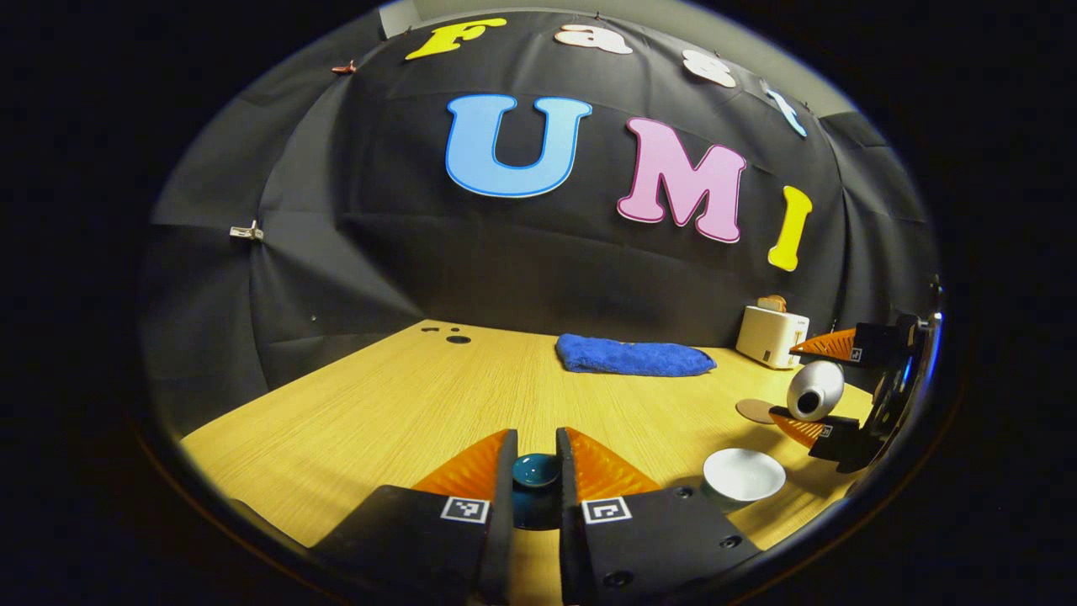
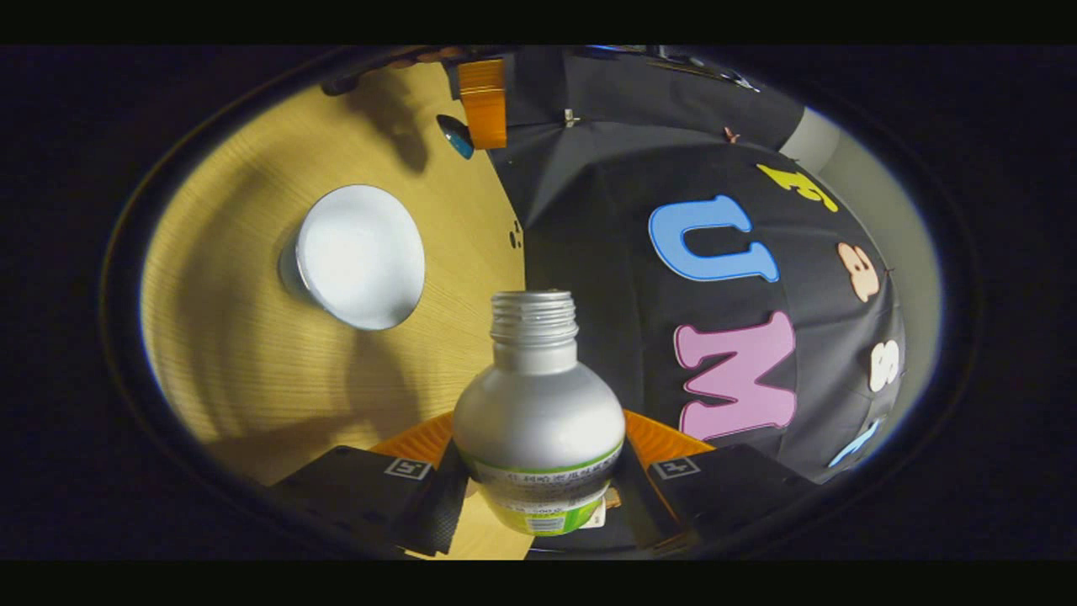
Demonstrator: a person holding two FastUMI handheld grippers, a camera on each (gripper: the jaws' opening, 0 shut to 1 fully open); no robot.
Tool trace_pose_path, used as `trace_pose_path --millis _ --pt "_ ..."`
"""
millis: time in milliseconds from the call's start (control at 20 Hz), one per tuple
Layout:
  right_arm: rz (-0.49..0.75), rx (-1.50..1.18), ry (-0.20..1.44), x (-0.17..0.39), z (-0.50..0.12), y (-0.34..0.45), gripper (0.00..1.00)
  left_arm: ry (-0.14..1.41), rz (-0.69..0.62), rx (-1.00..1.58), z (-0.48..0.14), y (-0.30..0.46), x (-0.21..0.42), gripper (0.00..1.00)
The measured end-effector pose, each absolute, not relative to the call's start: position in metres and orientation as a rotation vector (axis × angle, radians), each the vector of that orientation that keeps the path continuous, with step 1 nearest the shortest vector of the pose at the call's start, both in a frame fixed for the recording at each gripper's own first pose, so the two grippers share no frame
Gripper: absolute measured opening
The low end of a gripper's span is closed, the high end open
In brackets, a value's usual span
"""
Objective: Open the teacup lid with one hand, grasp the water bottle and pour water into the teacup with the other hand; after pouring, place the water bottle on the coaster and then close the teacup lid.
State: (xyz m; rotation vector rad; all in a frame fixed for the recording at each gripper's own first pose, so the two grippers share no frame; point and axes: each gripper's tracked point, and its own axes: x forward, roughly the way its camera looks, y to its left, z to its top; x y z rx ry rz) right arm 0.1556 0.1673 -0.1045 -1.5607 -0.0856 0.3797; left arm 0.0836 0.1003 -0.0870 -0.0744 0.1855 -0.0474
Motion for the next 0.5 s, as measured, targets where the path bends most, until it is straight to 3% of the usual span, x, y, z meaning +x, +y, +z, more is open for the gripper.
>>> trace_pose_path --millis 500 --pt "0.380 -1.765 -0.212 0.156 -0.106 0.189 0.79 0.182 -0.085 -0.007 -0.076 0.098 0.085 0.26"
